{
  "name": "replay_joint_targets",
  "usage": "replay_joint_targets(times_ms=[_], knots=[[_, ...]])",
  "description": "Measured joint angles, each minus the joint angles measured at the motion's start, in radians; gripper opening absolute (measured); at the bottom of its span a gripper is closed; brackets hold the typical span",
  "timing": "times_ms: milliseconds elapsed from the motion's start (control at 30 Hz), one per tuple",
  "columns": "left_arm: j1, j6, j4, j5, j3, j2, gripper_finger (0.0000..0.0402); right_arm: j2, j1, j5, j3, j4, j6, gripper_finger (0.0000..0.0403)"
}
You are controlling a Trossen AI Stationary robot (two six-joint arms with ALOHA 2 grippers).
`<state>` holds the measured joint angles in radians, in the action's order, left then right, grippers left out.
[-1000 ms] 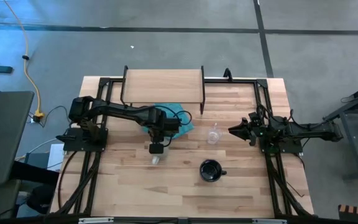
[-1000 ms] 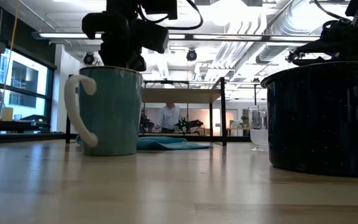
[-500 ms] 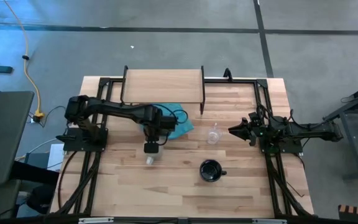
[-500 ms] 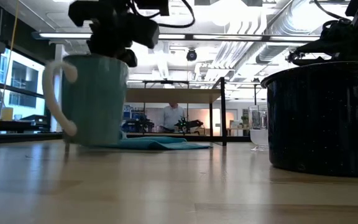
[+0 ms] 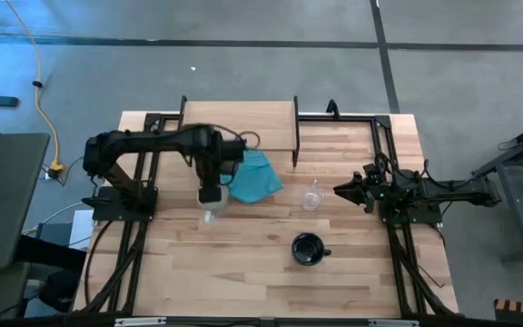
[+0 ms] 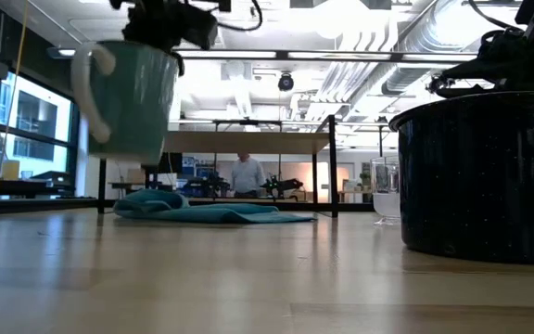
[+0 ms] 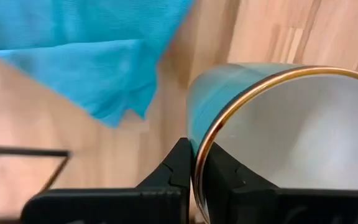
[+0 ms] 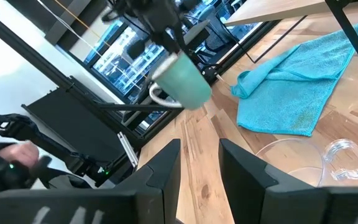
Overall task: Stack small to large cups/mugs on shelf
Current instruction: Put the light blue mug on the shelf
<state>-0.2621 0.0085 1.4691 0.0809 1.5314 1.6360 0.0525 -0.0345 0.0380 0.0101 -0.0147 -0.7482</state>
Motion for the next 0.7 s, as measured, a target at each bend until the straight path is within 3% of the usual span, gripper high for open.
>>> replay_joint_targets(times_ms=[367, 700], knots=[[-0.145, 0.086, 0.098, -0.084, 0.312, 0.006, 0.0006, 0.000, 0.000, 0.004, 0.000, 0.000, 0.008, 0.0101], [-0.257, 0.185, 0.103, -0.121, 0.351, 0.006, 0.0006, 0.000, 0.000, 0.003, 0.000, 0.000, 0.006, 0.0101]])
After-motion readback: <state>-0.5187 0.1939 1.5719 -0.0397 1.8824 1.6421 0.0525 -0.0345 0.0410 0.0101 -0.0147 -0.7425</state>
